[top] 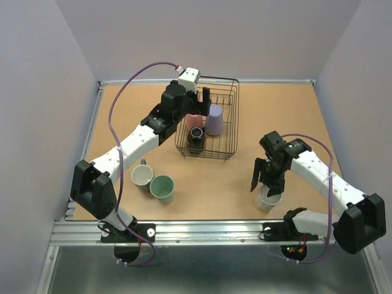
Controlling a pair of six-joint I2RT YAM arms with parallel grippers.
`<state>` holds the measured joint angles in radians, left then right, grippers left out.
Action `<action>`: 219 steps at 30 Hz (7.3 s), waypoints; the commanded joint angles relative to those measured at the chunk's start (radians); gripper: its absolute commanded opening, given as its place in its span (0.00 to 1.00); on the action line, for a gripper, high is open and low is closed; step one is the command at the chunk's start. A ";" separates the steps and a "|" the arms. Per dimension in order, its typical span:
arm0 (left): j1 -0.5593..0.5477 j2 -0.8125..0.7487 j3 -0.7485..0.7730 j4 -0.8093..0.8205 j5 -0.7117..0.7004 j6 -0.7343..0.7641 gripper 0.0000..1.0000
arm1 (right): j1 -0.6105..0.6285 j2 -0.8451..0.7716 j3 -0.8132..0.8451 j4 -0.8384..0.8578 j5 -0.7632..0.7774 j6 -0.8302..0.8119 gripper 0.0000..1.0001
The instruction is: Load the cups into the dish rack
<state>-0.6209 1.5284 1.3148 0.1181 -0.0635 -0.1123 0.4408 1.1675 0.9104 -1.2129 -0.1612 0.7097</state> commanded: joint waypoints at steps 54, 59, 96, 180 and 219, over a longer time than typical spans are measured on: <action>0.352 0.010 -0.166 1.503 0.941 -1.251 0.99 | -0.304 0.245 0.527 1.966 -0.577 1.082 0.01; 0.340 0.039 -0.177 1.513 0.901 -1.235 0.99 | -0.303 0.222 0.509 1.968 -0.594 1.090 0.00; 0.150 -0.002 -0.075 1.305 0.628 -0.882 0.99 | -0.148 0.270 0.449 1.998 -0.586 1.088 0.00; -0.008 -0.100 -0.293 0.569 0.487 -0.216 0.00 | -0.321 -0.026 0.268 0.599 -0.311 0.073 1.00; -0.181 0.213 -0.175 0.414 0.034 -0.012 0.00 | -0.321 -0.127 0.136 0.561 -0.242 0.083 1.00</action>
<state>-0.7918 1.7409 1.0988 0.4374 -0.0048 -0.1257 0.1192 1.0557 1.0740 -0.6662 -0.4171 0.8074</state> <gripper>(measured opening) 0.928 0.996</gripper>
